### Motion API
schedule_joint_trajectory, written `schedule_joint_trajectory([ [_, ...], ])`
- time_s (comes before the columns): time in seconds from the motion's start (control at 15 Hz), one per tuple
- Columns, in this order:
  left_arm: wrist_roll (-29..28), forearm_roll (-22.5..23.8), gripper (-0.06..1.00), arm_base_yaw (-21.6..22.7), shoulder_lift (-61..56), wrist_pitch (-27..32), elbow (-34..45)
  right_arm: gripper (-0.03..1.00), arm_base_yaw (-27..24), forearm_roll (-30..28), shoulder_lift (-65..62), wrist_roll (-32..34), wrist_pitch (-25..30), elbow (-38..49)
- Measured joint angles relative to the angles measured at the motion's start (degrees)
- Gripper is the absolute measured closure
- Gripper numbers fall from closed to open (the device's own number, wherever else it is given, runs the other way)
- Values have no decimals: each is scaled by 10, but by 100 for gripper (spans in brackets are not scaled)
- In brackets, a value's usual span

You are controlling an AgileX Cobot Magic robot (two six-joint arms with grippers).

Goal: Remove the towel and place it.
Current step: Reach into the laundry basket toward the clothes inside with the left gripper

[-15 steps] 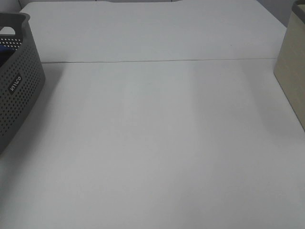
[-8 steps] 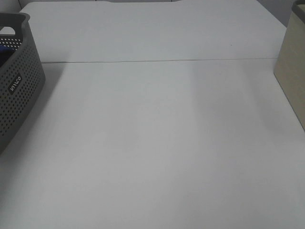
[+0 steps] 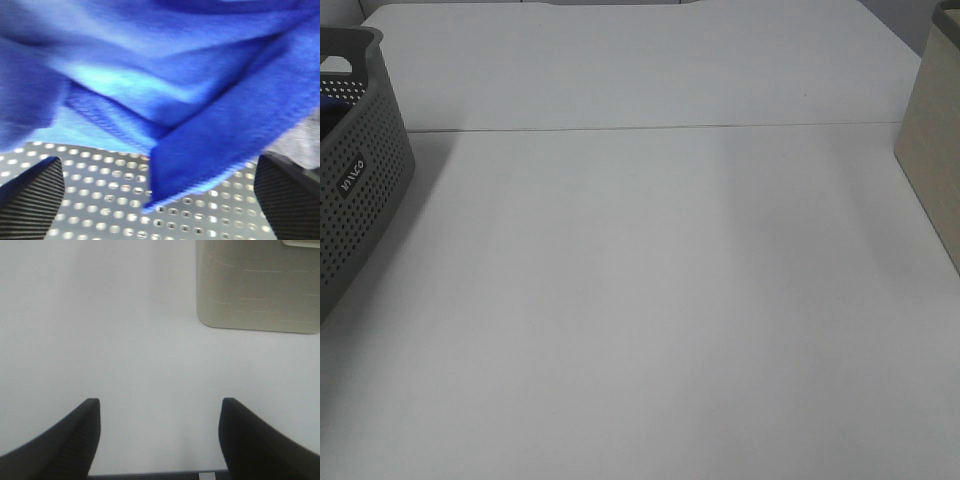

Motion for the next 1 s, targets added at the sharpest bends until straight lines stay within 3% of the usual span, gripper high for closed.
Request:
schedule_joint_trajectory([
  [0.4,13,-3,20,0,1,15,0,29,0,0,0,0,0,0],
  [0.93,14,-13,26,0,26,37,0,29,0,0,0,0,0,0],
  [1.0,14,-10,46,0,28,37,0,29,0,0,0,0,0,0],
])
